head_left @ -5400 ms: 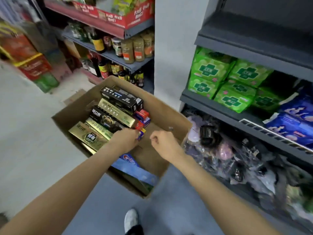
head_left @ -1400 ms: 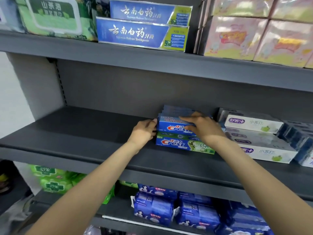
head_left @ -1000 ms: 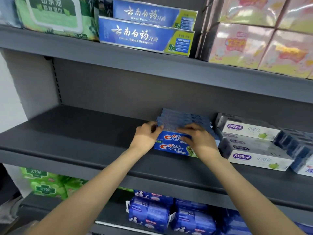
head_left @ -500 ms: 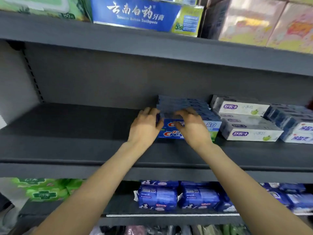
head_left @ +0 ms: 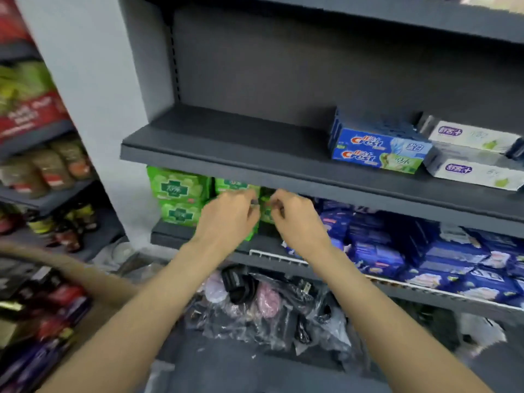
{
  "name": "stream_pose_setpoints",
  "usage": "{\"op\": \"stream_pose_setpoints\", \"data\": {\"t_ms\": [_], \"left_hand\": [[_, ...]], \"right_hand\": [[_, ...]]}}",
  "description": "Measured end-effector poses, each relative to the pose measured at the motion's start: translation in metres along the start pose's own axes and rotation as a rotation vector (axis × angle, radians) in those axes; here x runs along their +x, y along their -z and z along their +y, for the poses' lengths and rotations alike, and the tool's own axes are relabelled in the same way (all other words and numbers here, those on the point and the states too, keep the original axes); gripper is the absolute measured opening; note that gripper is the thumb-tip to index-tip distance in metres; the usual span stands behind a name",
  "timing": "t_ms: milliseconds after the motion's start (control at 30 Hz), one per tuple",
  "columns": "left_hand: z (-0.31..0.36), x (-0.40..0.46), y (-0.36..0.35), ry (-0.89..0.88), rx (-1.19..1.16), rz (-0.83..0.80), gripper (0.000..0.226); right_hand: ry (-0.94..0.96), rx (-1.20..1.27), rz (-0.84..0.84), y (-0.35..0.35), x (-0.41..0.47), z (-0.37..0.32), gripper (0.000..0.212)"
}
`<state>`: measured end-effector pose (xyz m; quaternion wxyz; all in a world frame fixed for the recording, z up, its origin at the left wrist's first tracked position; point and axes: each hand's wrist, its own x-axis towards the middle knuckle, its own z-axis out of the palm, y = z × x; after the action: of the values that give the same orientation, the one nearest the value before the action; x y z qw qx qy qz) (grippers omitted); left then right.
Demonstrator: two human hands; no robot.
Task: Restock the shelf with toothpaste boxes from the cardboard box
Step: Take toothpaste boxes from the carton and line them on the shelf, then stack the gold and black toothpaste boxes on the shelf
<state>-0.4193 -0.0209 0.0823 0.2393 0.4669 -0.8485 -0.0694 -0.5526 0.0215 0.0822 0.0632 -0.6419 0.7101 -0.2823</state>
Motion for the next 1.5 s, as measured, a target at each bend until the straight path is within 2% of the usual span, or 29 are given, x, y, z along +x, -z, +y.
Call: {"op": "stream_pose_setpoints", "data": {"t_ms": [267,367,533,700,800,900,1000,1200,1300,1400,1500], "left_hand": [[-0.119,-0.14,0.032,0.3,0.078,-0.19,0.021],[-0.174,-0.18,0.043,0.406,0.099,-0.204,0.024],[-0.271,-0.22,0.064,0.486,0.171,-0.253,0.022],[-0.376,-0.231,0.08,0.431,0.31,-0.443,0.041],[-0.434,-0.23,0.088,0.335,0.4,-0.626,0.064],[-0.479,-0.232,0.094,0.302,0.432,-0.669,0.082],[-0.506,-0.239,0.094,0.274,0.384,-0.65,0.096],[-0.532,-0.253,0.092,0.298,0.253,-0.59,0.124],[-0.532,-0.248,0.093,0.358,0.201,-0.562,0.13],[-0.531,-0.242,0.094,0.341,0.15,-0.592,0.137],[-0.53,-0.238,0.096,0.303,0.037,-0.59,0.13]], "right_hand": [[0.095,0.044,-0.34,-0.118,-0.07,-0.11,0.021],[0.147,0.044,-0.404,-0.161,-0.083,-0.151,0.02],[0.192,0.06,-0.48,-0.228,-0.089,-0.22,0.027],[0.1,0.108,-0.564,-0.293,-0.076,-0.277,0.033],[0.071,0.086,-0.625,-0.33,-0.068,-0.307,0.041],[0.04,0.071,-0.676,-0.363,-0.059,-0.332,0.047],[0.013,0.057,-0.701,-0.388,-0.057,-0.351,0.049],[-0.004,-0.144,-0.724,-0.423,-0.053,-0.361,0.07],[0.028,-0.184,-0.749,-0.42,-0.043,-0.359,0.065],[0.055,-0.217,-0.805,-0.41,-0.037,-0.355,0.052],[-0.024,-0.102,-0.781,-0.391,-0.037,-0.344,0.043]]}}
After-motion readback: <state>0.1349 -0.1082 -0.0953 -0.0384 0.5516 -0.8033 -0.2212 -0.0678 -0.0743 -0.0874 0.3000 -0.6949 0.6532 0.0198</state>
